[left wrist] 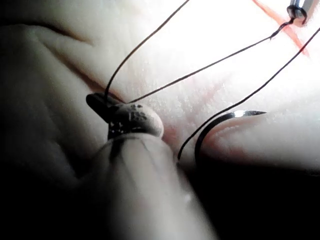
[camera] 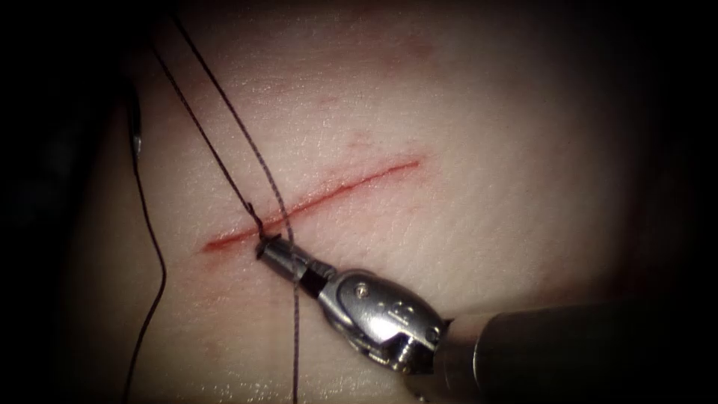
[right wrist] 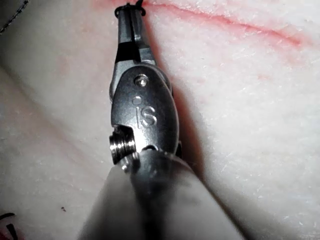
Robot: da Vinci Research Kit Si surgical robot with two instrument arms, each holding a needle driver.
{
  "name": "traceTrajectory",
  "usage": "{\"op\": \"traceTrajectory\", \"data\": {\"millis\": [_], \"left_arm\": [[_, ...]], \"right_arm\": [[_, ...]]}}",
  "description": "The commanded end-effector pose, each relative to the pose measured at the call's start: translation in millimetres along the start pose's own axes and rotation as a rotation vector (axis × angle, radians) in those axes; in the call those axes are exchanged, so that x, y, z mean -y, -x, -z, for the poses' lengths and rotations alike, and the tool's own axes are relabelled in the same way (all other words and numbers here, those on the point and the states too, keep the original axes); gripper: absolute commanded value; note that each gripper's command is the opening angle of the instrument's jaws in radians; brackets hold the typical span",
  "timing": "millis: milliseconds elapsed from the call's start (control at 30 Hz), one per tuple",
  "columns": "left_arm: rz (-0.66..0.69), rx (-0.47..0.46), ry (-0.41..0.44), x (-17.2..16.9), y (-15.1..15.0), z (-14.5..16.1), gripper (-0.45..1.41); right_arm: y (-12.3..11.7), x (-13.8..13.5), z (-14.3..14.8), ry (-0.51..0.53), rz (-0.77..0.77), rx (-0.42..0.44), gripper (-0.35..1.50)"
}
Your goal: Wound Closure
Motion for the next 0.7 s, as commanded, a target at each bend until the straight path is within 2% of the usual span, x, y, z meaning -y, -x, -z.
{"op": "traceTrajectory", "data": {"millis": [33,400,533,700], "left_arm": [[0.004,0.002,-0.005,-0.3,0.4,-0.8,-0.45],[-0.006,0.073,-0.057,1.9,4.6,-3.8,-0.45],[-0.046,0.109,-0.125,2.7,6.2,-5.3,-0.45],[-0.034,0.277,-0.235,3.2,7.5,-7.2,-0.45]], "right_arm": [[1.1,0.9,0.4,-0.003,-0.008,0.003,-0.35],[2.6,1.8,1.5,-0.014,0.000,0.014,-0.35],[3.4,1.8,2.6,-0.016,-0.006,0.021,-0.35],[3.6,2.2,3.0,-0.019,-0.008,0.020,-0.35]]}}
